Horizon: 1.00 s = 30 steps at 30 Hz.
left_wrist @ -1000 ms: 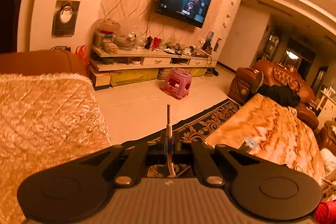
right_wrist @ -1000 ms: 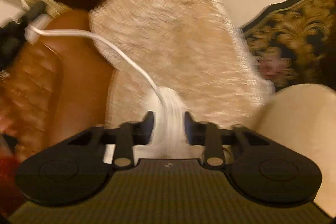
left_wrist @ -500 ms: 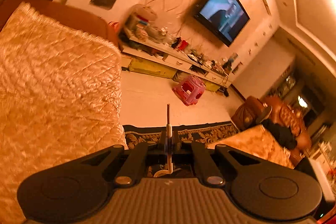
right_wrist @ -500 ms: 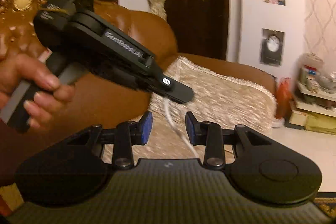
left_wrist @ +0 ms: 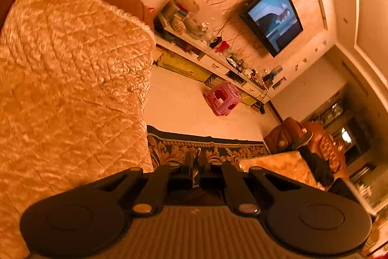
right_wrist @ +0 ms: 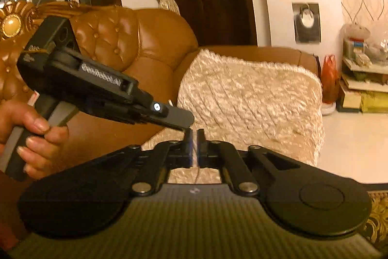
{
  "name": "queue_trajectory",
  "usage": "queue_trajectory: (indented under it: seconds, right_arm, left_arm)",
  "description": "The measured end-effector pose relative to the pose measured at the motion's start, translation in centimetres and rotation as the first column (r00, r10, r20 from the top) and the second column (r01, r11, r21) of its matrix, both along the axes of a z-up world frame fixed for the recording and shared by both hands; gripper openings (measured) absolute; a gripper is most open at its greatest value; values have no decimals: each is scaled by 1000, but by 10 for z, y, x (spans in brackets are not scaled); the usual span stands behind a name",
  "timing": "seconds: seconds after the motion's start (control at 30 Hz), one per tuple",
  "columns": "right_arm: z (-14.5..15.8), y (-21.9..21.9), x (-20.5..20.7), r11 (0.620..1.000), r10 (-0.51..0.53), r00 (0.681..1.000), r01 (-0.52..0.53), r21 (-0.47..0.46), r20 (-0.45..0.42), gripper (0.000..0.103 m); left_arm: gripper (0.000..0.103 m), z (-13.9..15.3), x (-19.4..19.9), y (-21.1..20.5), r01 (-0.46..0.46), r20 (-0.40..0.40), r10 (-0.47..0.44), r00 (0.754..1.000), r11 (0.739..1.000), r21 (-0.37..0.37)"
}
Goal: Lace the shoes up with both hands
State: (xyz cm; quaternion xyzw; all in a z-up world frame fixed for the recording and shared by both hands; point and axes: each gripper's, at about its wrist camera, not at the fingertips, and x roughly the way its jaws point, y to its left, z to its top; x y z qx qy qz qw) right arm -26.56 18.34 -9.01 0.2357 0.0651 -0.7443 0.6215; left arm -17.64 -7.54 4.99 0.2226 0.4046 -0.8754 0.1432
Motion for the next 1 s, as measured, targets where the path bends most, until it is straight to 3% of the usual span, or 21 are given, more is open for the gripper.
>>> queue_trajectory:
  seconds: [0.07,0.23,0.3,0.33,0.37,0.43,0.47,0.53,0.6,0.67,0.83,0.93,1.0]
  right_arm:
    - [-4,-2,0,1000,-7,1000,7,25,2,38]
    - [-6,-8,8,998,52,997,-51,21,-63,40]
    - [-5,-9,10,998,63,996,-62,16,-69,33]
    - [-5,-10,12,998,68,995,-67,13,-72,16]
    - [-5,-12,11,997,75,995,-74,22,-63,6]
    - [-4,-12,9,997,79,996,-79,12,-40,6]
    - [-4,-12,8,996,83,996,-83,15,-33,6]
    - [-3,-11,7,996,91,996,-91,21,-18,6]
    - [-2,-12,5,993,105,994,-104,48,-5,6]
    - [-1,-14,2,990,120,993,-121,74,22,6]
    - [6,-24,-7,979,162,974,-179,102,157,6]
    - [7,-38,-5,955,235,941,-271,124,241,6]
    - [4,-46,1,929,283,922,-332,163,263,6]
  left_arm:
    - [3,-1,0,-1,3,-2,-3,1000,1000,8]
    - [3,-5,1,-3,9,-6,-9,1000,1000,27]
    - [3,-7,2,-3,9,-7,-9,1000,999,34]
    - [3,-7,4,-3,4,-6,-4,1000,999,36]
    - [3,-7,6,-3,-1,-4,1,1000,999,38]
    - [10,-8,10,-3,-10,-2,10,1000,999,41]
    - [22,-9,12,-3,-15,0,15,1000,999,43]
    - [36,-11,21,-1,-28,17,28,999,1000,15]
    - [38,-17,36,1,-47,27,47,999,999,-8]
    - [47,-30,60,-1,-106,57,105,993,994,7]
    - [46,-77,103,4,-202,258,186,948,979,37]
    - [45,-89,105,18,-162,227,134,965,981,106]
    - [45,-85,99,31,-73,136,56,989,989,125]
